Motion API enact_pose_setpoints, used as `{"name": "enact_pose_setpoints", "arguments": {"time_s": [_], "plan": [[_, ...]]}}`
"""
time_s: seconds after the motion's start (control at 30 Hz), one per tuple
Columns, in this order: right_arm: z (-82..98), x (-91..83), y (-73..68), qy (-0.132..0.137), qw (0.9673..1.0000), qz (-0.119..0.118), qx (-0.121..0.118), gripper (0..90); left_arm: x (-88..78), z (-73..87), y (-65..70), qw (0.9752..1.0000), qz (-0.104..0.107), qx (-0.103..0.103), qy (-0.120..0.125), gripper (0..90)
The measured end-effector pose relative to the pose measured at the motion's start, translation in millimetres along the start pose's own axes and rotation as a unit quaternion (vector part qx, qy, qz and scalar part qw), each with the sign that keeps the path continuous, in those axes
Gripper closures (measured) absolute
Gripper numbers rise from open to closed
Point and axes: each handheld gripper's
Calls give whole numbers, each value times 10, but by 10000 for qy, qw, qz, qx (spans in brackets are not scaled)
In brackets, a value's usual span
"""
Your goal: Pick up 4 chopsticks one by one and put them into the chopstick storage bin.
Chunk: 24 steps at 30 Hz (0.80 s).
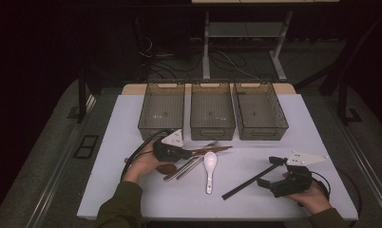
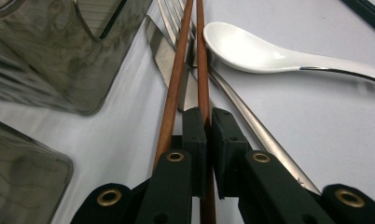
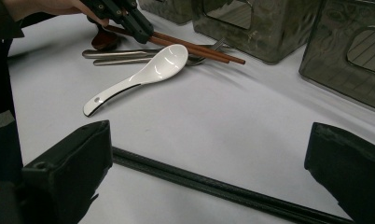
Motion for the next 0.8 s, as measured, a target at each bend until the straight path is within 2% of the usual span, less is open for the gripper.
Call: {"name": "enact_pose_setpoints", "arguments": {"time_s": [0.2, 0.53, 0.67, 0.8], "plan": [[0, -2, 0, 1, 10000, 2, 0, 10, -28, -14, 5, 10000, -42, -50, 22, 837], [0, -1, -2, 0, 10000, 2, -4, 10, -111, -75, 39, 9996, -62, -123, 231, 837], [0, -3, -2, 7, 10000, 3, -2, 10, -163, -94, 47, 9990, -90, -329, 288, 836], [0, -2, -3, 3, 10000, 3, 0, 10, -229, -102, 59, 9972, -160, -617, 386, 836]]}}
Point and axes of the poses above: each handheld gripper's, and its own axes: x roughly forward along the jaws, z roughly out of its underside, y roughly to its right, and after that the axes turned 10 degrees about -y, right-handed
